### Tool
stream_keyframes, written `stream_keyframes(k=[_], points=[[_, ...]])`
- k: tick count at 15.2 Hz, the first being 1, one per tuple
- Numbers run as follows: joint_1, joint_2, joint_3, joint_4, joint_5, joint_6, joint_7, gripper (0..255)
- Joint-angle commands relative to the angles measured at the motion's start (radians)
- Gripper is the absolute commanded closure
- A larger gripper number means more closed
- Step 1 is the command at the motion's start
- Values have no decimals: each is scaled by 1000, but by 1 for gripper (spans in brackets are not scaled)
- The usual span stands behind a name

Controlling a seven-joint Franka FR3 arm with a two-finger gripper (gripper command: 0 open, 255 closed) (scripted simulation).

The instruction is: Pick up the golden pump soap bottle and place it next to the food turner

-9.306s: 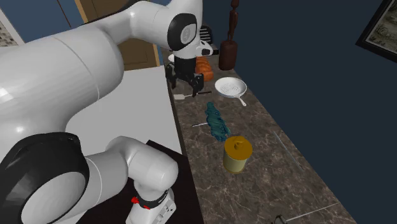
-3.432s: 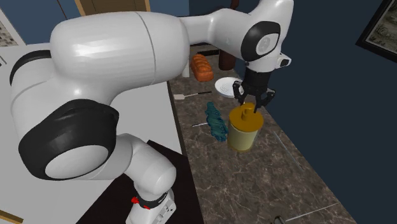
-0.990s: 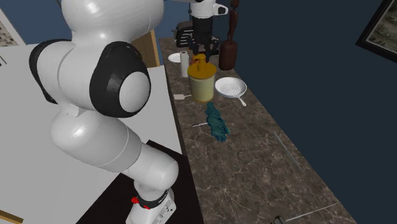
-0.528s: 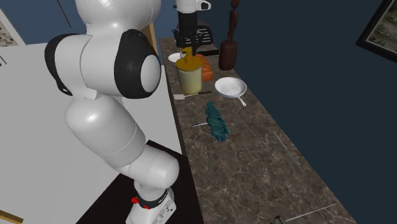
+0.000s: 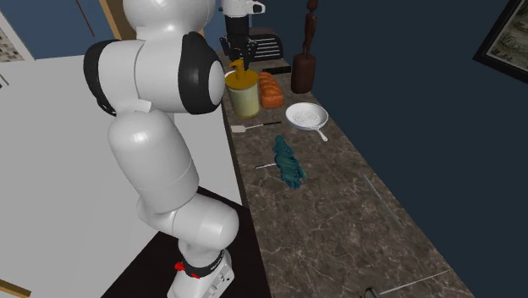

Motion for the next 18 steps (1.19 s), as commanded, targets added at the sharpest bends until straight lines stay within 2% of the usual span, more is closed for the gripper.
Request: stream_keyframes(k=[1,18], points=[[1,-3,1,-29,1,27,3,255],[1,-27,1,-286,5,261,0,255]])
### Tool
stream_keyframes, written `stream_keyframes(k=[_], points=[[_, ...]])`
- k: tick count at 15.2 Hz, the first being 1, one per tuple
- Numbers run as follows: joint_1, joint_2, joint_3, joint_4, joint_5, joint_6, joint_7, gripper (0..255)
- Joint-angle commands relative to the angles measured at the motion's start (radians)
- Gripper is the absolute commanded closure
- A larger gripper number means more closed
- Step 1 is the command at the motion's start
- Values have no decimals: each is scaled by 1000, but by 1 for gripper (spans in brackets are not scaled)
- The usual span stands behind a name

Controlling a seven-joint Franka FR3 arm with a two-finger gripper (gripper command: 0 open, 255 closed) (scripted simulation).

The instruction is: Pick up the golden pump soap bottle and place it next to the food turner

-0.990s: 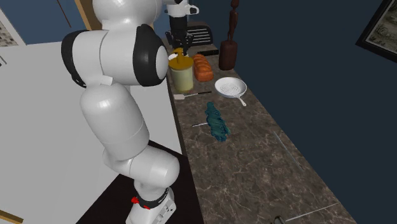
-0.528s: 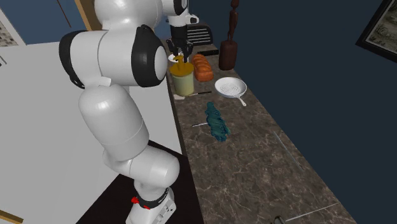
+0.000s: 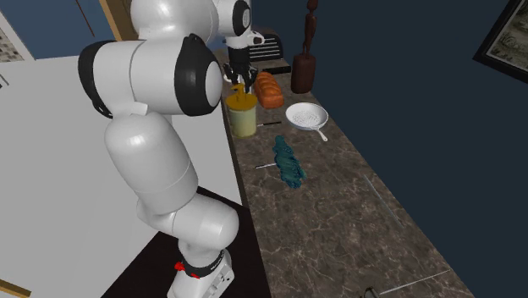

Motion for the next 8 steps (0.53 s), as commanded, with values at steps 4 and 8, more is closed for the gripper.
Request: stream_keyframes(k=[4,8], points=[[0,1,0,-66,0,69,-1,255],[0,9,1,-112,-1,122,0,255]])
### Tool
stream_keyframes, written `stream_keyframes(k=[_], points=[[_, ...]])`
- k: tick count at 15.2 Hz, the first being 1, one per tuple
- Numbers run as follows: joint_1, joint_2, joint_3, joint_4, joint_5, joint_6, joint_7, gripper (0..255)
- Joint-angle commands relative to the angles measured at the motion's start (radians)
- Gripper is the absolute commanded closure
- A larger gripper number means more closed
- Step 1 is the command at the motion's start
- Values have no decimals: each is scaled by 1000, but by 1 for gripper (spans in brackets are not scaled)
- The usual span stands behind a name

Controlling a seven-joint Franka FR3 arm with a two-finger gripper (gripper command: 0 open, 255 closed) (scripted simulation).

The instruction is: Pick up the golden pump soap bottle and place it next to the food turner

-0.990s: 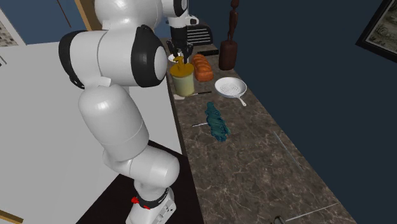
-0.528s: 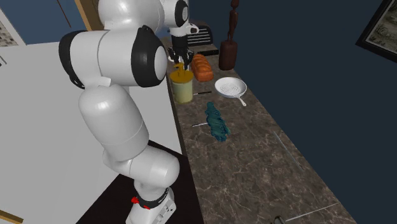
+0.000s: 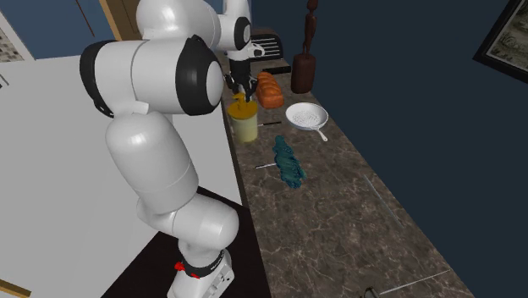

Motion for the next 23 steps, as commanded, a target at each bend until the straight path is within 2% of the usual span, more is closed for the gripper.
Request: stream_keyframes(k=[1,23], points=[[0,4,0,-28,0,32,0,255],[2,99,3,-202,-18,301,14,255]])
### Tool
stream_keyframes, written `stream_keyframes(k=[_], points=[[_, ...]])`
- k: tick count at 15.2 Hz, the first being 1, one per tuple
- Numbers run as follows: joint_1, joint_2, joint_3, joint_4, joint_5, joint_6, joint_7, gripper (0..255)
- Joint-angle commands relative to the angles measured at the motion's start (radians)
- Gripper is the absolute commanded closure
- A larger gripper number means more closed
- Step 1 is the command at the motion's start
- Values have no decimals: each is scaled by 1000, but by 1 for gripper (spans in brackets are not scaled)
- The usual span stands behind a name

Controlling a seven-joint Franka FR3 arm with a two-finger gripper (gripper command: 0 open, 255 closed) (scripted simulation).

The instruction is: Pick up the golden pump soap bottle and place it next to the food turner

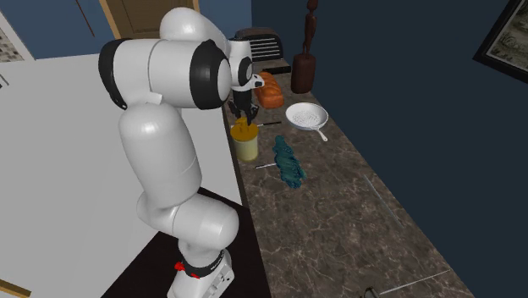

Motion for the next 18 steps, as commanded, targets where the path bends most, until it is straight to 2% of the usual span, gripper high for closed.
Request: stream_keyframes(k=[1,6,7,12,16,18], points=[[0,3,0,-1,-1,5,1,255],[0,3,0,-1,-1,5,1,255],[0,3,0,-1,-1,5,1,0],[0,3,0,-1,-1,5,1,0],[-1,-49,0,72,10,-119,-7,0],[-1,-49,0,71,10,-119,-7,0]])
